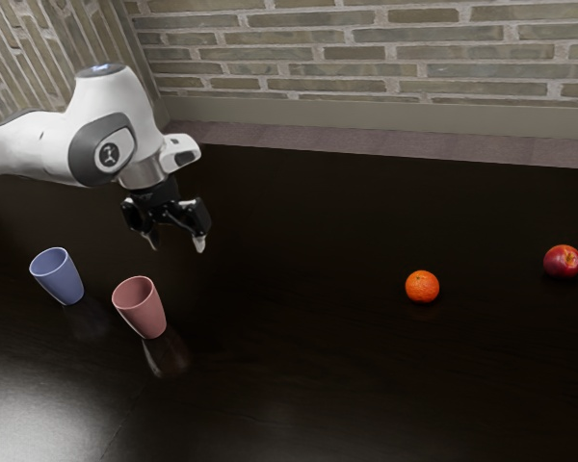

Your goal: Place the right cup onto the left cup

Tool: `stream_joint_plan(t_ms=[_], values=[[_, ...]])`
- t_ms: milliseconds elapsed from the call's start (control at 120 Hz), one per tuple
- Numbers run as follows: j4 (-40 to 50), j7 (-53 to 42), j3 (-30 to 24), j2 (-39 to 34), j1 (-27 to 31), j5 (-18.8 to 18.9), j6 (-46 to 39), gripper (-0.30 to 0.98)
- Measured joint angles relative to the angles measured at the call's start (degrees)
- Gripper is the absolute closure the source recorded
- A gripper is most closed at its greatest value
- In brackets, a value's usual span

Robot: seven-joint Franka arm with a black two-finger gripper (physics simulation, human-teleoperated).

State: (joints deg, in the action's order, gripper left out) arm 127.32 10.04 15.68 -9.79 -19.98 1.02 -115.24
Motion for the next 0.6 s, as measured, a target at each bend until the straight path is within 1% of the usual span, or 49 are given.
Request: stream_joint_plan(t_ms=[75, 233, 450, 600], values=[[3.9, 2.7, 0.0, -1.8, 1.6, -0.1, -2.6, 0.02], [7.5, 7.0, 0.0, -3.1, 4.0, 0.2, -5.4, 0.02], [12.6, 11.2, 0.1, -7.0, 4.4, 1.1, -6.1, 0.02], [13.9, 13.1, 0.1, -7.2, 5.4, 1.9, -5.8, 0.02]])
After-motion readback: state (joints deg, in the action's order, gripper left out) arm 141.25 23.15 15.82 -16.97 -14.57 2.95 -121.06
